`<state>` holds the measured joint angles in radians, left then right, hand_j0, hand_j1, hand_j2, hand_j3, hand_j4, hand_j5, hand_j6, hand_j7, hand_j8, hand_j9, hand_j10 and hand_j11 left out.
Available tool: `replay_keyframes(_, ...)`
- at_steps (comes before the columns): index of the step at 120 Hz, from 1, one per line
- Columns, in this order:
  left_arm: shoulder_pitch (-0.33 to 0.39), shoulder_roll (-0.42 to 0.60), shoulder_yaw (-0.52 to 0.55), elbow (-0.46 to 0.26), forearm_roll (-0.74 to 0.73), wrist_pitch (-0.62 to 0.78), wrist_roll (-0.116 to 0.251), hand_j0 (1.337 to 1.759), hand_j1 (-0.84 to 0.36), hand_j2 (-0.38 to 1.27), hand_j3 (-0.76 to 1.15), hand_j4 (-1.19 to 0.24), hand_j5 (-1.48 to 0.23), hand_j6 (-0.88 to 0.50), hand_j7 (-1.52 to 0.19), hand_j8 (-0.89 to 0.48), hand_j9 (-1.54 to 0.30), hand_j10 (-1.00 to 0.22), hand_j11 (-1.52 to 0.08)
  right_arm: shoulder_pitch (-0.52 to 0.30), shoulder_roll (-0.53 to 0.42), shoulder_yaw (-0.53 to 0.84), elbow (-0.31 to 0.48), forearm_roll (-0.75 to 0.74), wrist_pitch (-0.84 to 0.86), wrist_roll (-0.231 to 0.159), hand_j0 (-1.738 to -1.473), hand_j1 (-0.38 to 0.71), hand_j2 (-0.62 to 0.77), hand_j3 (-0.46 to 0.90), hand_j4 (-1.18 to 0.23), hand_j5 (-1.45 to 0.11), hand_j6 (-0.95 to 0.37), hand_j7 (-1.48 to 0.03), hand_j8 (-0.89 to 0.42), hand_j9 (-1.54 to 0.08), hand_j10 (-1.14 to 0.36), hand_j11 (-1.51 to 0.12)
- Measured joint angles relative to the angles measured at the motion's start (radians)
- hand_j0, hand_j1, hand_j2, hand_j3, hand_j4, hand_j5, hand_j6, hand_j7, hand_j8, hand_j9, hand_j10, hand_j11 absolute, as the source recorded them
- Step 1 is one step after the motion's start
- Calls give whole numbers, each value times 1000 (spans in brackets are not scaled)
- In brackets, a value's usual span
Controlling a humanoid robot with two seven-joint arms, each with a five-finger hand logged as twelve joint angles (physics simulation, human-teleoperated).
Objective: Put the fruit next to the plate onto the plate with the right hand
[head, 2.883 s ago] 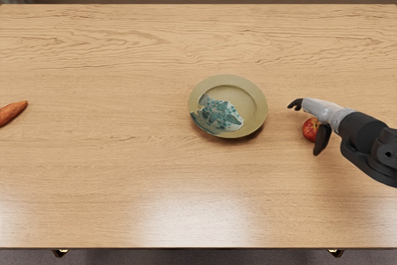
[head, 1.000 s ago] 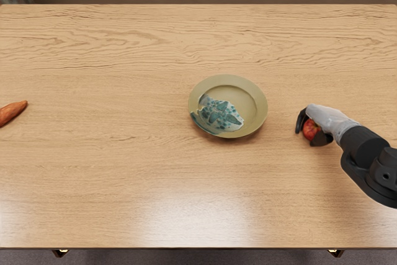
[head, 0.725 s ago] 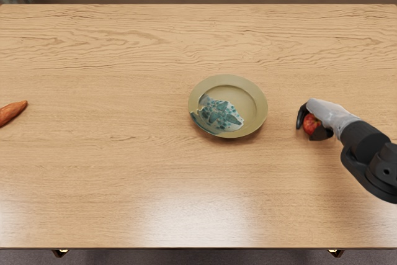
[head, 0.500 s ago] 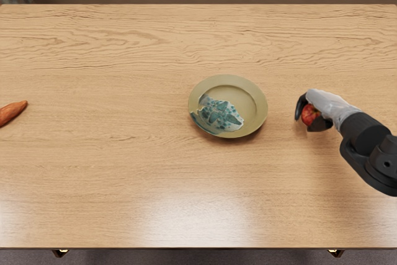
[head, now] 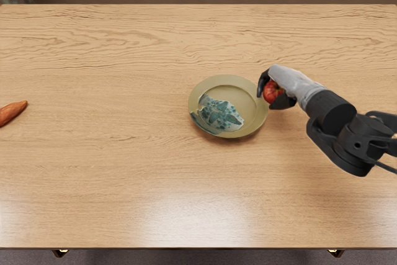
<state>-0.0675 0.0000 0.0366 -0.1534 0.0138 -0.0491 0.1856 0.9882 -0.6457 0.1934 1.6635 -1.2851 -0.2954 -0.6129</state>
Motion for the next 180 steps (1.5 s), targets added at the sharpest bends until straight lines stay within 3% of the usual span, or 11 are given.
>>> replay_keyframes(19,0,0,0,0,0,0,0,1658,339,2,0,-9,-11,-9,-11,-9,-11,-9,-11,16,61,0,-9,0,4,0,-1643,328,101,0,-785,-1079,-414,-1042,-219,-1058,-380,-1061)
replay_keyframes(66,0,0,0,0,0,0,0,1658,339,2,0,-9,-11,-9,-11,-9,-11,-9,-11,27,210,0,-131,-9,4,0,-1643,353,130,-1,-793,-1059,-396,-1041,-208,-1047,-365,-1055)
replay_keyframes(114,0,0,0,0,0,0,0,1658,339,2,0,-9,-11,-9,-11,-9,-11,-9,-11,8,291,-16,-208,-8,5,0,-1643,343,122,-1,-773,-1017,-415,-1009,-229,-1008,-383,-1017)
replay_keyframes(121,0,0,0,0,0,0,0,1658,339,2,0,-9,-11,-9,-11,-9,-11,-9,-11,4,293,-16,-210,-6,4,1,-1645,292,55,0,-702,-924,-445,-916,-261,-915,-403,-923)
replay_keyframes(134,0,0,0,0,0,0,0,1658,339,2,0,-9,-11,-9,-11,-9,-11,-9,-11,-2,291,-12,-212,-3,3,2,-1650,54,29,0,-435,-572,-284,-568,-176,-567,-259,-571)
replay_keyframes(146,0,0,0,0,0,0,0,1658,339,2,0,-9,-11,-9,-11,-9,-11,-9,-11,0,287,-3,-209,-2,3,2,-1653,-103,19,0,-267,-351,-175,-348,-109,-348,-159,-350)
replay_keyframes(180,0,0,0,0,0,0,0,1658,339,2,0,-9,-11,-9,-11,-9,-11,-9,-11,14,265,43,-184,1,3,2,-1657,-289,6,0,-68,-88,-46,-87,-29,-87,-41,-88)
